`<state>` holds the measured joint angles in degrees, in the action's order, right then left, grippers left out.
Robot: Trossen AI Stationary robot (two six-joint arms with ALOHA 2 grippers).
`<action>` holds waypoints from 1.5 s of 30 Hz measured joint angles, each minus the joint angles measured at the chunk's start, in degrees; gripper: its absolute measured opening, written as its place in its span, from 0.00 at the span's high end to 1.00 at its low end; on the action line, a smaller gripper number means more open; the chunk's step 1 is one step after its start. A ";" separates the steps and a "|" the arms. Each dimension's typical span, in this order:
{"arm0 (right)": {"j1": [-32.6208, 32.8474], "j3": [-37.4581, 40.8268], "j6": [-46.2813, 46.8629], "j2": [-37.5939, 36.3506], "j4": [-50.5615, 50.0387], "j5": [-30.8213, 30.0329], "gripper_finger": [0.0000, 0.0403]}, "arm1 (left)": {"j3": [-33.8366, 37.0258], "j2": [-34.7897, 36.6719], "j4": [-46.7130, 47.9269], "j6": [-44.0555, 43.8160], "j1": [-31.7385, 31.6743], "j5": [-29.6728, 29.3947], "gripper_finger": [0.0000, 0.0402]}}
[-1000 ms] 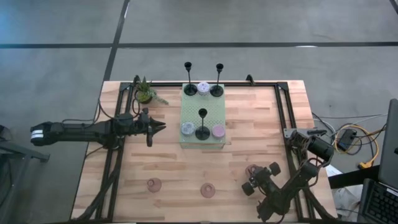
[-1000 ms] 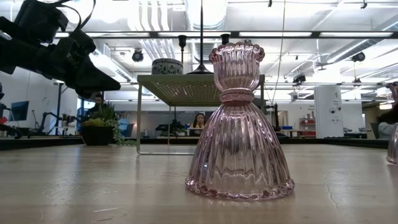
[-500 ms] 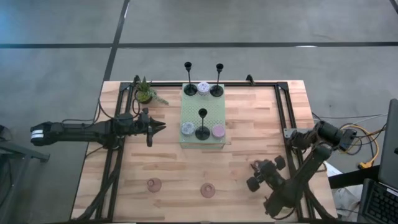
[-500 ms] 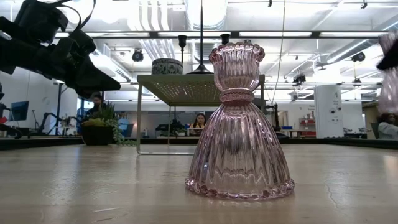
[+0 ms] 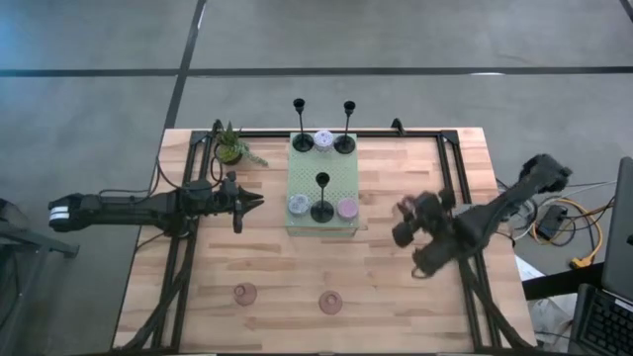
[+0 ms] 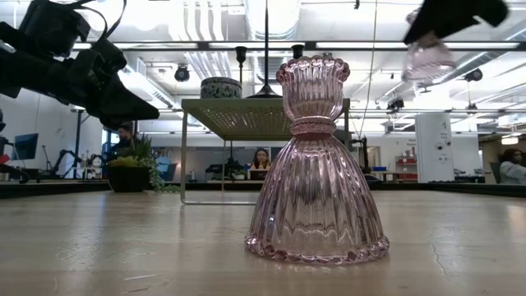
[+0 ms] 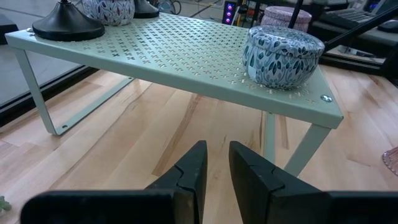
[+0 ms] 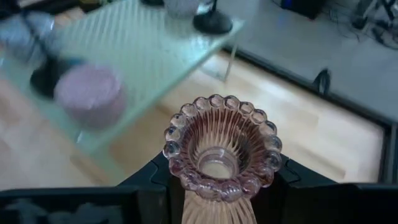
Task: Pick & Place candle stick holders
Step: Put the right pink candle holder on the shelf
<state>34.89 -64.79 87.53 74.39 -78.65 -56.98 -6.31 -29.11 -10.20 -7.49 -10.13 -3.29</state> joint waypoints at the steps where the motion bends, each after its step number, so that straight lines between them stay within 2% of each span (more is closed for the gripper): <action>1: -1.78 0.50 -4.07 -1.93 2.86 -0.19 0.70 | 0.00 0.00 0.01 0.00 -0.02 0.00 0.82; 7: -13.47 5.72 -37.58 -11.46 28.45 3.83 0.70 | 0.00 0.01 0.00 0.00 -0.02 0.00 0.82; 12: -23.76 8.76 -51.67 -15.83 40.45 9.11 0.70 | 0.00 -0.01 0.01 0.00 -0.01 0.02 0.82; 16: -30.82 10.26 -61.86 -15.98 50.74 18.84 0.70 | 0.00 0.01 0.00 0.00 0.00 0.00 0.82; 22: -39.60 9.66 -70.20 -10.88 56.44 30.57 0.70 | 0.00 0.01 0.00 0.00 0.00 0.00 0.82; 27: -44.27 7.33 -78.02 -6.63 62.88 40.69 0.70 | 0.00 -0.01 0.00 0.00 -0.01 0.01 0.82; 33: -49.29 4.52 -83.96 -1.24 64.56 51.50 0.70 | 0.00 -0.01 0.00 0.00 0.00 0.00 0.82; 39: -51.14 1.09 -87.57 3.89 65.95 55.30 0.70 | 0.00 0.01 0.02 0.00 0.00 0.02 0.82; 45: -51.03 -0.05 -88.62 8.70 71.30 55.75 0.70 | 0.00 0.01 0.01 0.00 -0.01 0.01 0.82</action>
<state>-16.14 -64.84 -1.08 83.09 -7.35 -1.23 -6.31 -29.10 -10.19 -7.49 -10.14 -3.27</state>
